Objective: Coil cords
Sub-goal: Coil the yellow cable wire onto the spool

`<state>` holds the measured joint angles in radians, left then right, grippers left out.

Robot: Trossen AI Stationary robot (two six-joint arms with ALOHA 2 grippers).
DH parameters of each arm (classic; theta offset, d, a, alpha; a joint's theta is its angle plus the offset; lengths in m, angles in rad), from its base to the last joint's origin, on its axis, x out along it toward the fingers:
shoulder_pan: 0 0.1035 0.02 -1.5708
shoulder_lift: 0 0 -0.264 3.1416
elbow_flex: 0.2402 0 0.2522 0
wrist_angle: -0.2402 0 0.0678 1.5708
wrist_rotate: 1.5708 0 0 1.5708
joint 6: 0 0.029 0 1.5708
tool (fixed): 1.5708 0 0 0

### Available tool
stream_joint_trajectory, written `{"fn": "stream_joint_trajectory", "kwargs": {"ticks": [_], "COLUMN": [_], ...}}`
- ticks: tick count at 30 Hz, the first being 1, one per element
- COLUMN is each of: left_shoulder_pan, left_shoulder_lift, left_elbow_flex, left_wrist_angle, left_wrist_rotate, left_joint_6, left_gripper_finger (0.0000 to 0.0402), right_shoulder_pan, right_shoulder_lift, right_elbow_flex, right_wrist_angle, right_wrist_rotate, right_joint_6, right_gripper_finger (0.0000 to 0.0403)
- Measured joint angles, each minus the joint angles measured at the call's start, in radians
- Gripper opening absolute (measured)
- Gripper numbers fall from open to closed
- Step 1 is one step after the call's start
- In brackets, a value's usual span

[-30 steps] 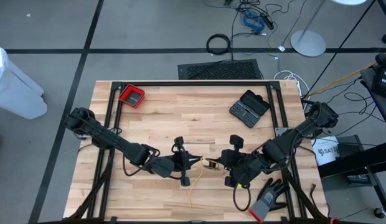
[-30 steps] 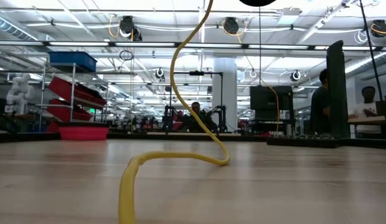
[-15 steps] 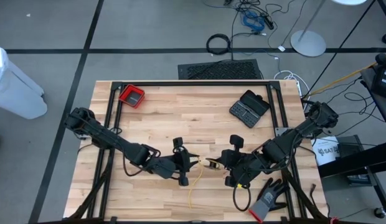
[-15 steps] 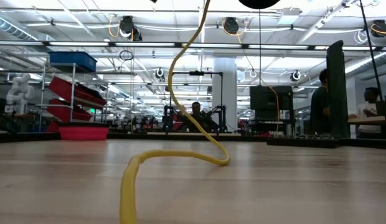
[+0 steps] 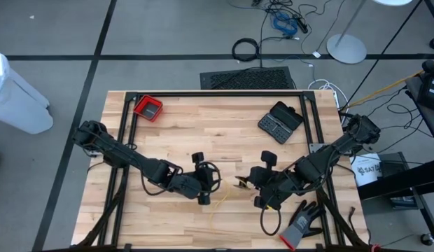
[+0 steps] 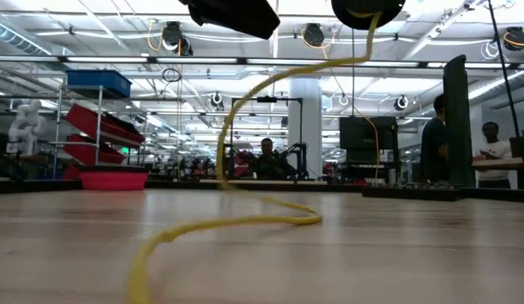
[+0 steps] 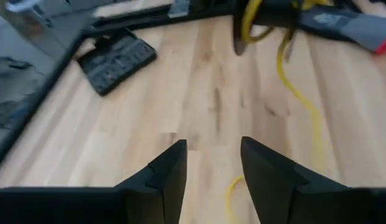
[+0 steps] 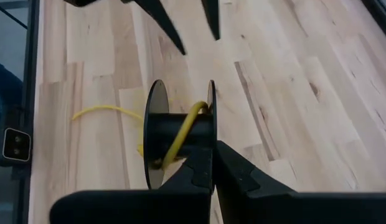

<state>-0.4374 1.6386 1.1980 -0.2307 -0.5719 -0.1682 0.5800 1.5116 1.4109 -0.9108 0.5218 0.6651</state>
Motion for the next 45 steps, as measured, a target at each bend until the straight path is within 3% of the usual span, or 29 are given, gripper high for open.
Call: {"fn": "stream_joint_trajectory", "kwargs": {"ticks": [7,17,24,26,31,40,45], "left_shoulder_pan": [0.008,-0.039,-0.078,-0.082,-0.085,-0.145,-0.161], "left_shoulder_lift": [0.002,0.010,0.072,0.103,0.198,0.305,0.359], "left_elbow_flex": [0.000,-0.053,-0.108,-0.128,-0.145,-0.145,-0.145], "left_wrist_angle": [0.002,0.054,0.146,0.203,0.250,0.349,0.420], "left_wrist_rotate": [0.129,0.226,0.282,0.272,0.121,0.100,0.036], "left_joint_6": [-0.060,-0.133,-0.085,-0.085,-0.087,-0.112,-0.087], "left_gripper_finger": [0.0158,0.0158,0.0158,0.0158,0.0167,0.0272,0.0289], "right_shoulder_pan": [0.000,0.000,0.000,0.000,0.008,0.031,0.030], "right_shoulder_lift": [0.000,0.000,0.000,0.000,0.000,0.000,0.000], "right_elbow_flex": [0.000,0.000,0.002,0.002,0.002,0.002,0.002], "right_wrist_angle": [-0.001,0.000,0.000,0.000,0.000,-0.002,-0.002], "right_wrist_rotate": [0.000,0.002,0.003,0.002,0.001,0.000,0.004], "right_joint_6": [0.003,0.004,0.015,0.014,0.018,0.028,0.029], "right_gripper_finger": [0.0000,0.0000,0.0000,0.0000,0.0000,0.0000,0.0000]}}
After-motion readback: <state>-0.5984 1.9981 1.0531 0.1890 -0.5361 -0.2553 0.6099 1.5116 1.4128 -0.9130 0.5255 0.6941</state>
